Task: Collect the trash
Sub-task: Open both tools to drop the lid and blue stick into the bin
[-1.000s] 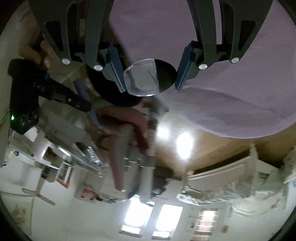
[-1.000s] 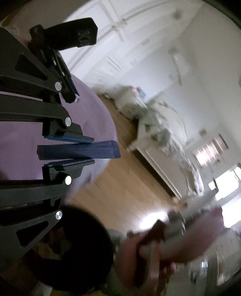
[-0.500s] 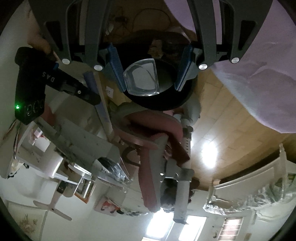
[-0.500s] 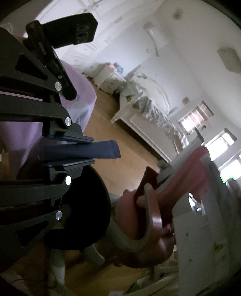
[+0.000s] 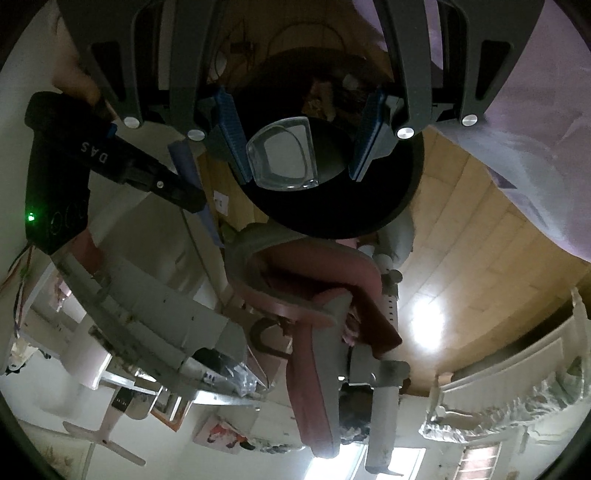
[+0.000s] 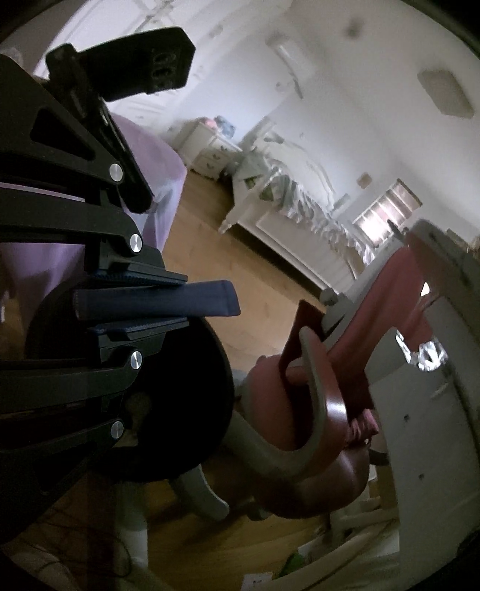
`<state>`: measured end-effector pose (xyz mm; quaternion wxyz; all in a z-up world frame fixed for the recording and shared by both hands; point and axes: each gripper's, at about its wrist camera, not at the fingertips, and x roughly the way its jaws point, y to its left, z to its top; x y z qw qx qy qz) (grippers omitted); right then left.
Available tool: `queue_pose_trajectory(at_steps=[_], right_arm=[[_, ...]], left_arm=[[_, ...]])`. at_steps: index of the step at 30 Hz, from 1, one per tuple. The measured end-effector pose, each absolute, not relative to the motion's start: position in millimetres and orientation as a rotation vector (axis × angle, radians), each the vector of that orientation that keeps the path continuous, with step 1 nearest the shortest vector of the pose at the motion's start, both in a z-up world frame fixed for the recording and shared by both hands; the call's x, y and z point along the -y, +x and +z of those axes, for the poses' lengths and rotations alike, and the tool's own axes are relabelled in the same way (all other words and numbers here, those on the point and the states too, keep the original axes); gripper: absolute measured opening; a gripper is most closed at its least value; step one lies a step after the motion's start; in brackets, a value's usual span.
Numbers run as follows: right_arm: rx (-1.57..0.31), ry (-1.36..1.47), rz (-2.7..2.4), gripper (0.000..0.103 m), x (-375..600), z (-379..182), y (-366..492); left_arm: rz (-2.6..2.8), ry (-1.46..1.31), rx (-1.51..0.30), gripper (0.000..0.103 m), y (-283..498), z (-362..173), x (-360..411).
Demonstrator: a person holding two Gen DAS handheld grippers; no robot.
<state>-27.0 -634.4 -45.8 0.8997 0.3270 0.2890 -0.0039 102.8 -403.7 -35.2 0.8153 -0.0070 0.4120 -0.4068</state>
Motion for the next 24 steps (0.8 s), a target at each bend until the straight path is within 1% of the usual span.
queue_pose_trajectory(at_steps=[7, 10, 11, 12, 13, 14, 16, 17, 19, 21, 22, 23, 24], right_arm=[[-0.61, 0.701, -0.03, 0.018, 642.9, -55.9, -25.5], [-0.615, 0.717, -0.035, 0.02, 645.2, -59.1, -26.6], [-0.617, 0.717, -0.041, 0.02, 645.8, -59.5, -26.7], [-0.619, 0.716, -0.046, 0.021, 647.2, -60.2, -27.6], [-0.622, 0.716, -0.052, 0.028, 647.2, -60.1, -28.0], [-0.622, 0.72, -0.056, 0.04, 646.8, -59.6, -29.4], [-0.606, 0.731, -0.061, 0.054, 647.3, -57.5, -33.5], [-0.599, 0.73, -0.063, 0.056, 646.0, -55.8, -35.4], [-0.602, 0.715, -0.062, 0.056, 640.8, -52.9, -37.5], [-0.607, 0.707, -0.051, 0.056, 634.9, -51.3, -38.5], [-0.61, 0.7, -0.044, 0.058, 629.7, -50.1, -38.8], [-0.611, 0.696, -0.04, 0.063, 626.7, -49.3, -38.9], [-0.612, 0.692, -0.031, 0.064, 621.0, -48.0, -39.0]], left_arm=[[-0.883, -0.013, -0.895, 0.054, 106.5, -41.4, 417.8], [-0.91, -0.02, -0.899, 0.055, 108.2, -41.1, 423.5], [-0.917, -0.023, -0.896, 0.057, 108.3, -40.1, 424.7], [-0.918, -0.024, -0.891, 0.066, 108.2, -38.6, 425.5], [-0.915, -0.027, -0.883, 0.078, 107.2, -36.8, 424.8], [-0.909, -0.033, -0.868, 0.083, 105.7, -34.0, 422.6], [-0.905, -0.043, -0.847, 0.087, 102.5, -29.6, 417.8], [-0.902, -0.044, -0.849, 0.089, 101.1, -27.4, 414.5], [-0.885, -0.054, -0.845, 0.095, 99.0, -23.4, 407.1], [-0.87, -0.071, -0.839, 0.096, 96.8, -19.0, 396.7], [-0.853, -0.085, -0.837, 0.098, 94.2, -15.6, 387.0], [-0.838, -0.096, -0.835, 0.098, 92.8, -12.9, 379.9], [-0.827, -0.107, -0.834, 0.098, 91.7, -10.7, 373.4]])
